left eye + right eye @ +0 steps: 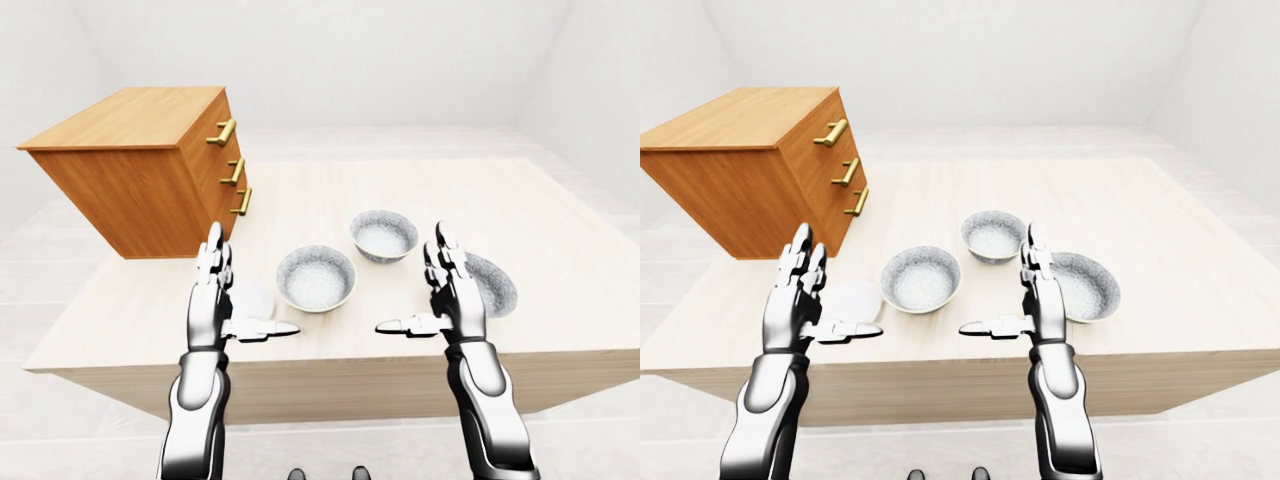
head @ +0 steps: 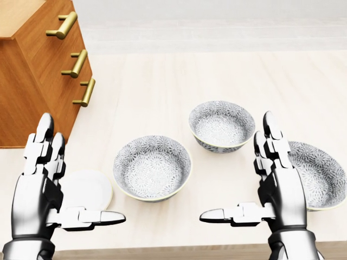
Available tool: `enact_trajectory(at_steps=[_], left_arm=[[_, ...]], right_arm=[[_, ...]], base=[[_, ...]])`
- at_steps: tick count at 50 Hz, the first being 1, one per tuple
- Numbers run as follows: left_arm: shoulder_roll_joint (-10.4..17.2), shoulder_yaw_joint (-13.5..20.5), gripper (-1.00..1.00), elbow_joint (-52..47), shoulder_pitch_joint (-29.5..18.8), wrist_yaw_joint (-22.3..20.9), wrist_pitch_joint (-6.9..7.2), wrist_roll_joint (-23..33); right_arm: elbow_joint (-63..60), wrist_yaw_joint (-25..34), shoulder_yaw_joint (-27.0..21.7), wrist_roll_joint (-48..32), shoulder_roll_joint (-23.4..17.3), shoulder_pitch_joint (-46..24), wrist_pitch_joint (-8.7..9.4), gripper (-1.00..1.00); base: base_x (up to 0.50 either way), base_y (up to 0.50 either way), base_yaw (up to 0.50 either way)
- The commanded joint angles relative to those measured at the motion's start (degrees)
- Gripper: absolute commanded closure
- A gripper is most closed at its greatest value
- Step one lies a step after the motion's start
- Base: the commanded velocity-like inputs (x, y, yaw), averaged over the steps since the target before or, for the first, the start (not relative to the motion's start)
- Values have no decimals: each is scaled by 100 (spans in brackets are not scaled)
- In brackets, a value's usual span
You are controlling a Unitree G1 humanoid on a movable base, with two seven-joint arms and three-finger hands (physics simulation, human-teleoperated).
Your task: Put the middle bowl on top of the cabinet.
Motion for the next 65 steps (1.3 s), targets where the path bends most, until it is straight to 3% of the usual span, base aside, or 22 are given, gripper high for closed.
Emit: enact_trajectory(at_steps=[1, 10, 12, 19, 22, 23, 52, 65], left_arm=[[-53, 223, -100, -1078, 109, -58, 0, -120], [-18, 353, -100, -1821, 72, -85, 0, -146], [-99, 356, -100, -2117, 102, -148, 0, -379], [20, 200, -100, -2646, 78, -145, 0, -19], [10, 149, -100, -2465, 79, -205, 0, 47], [-110, 249, -100, -2380, 76, -299, 0, -301], [-73, 244, -100, -2409, 196, -299, 0, -219], [-82, 203, -100, -2310, 235, -298, 0, -193]], right_arm=[[-964, 59, 43, -12, -13, 18, 0, -100], [-1571, 148, 206, -402, -30, -26, 0, -100], [-1706, 117, 198, -504, -40, -10, 0, -100], [-1868, 217, 179, -547, -26, -40, 0, -100], [-1940, 224, 115, -520, -13, -53, 0, -100], [-1976, 201, 115, -601, -37, -42, 0, -100], [-1973, 346, 111, -554, 14, 31, 0, -100], [-1924, 315, 148, -596, 14, 32, 0, -100]], base=[[12, 41, 0], [14, 41, 0], [15, 42, 0], [16, 44, 0], [17, 44, 0], [18, 45, 0], [18, 47, 0], [10, 13, 0]])
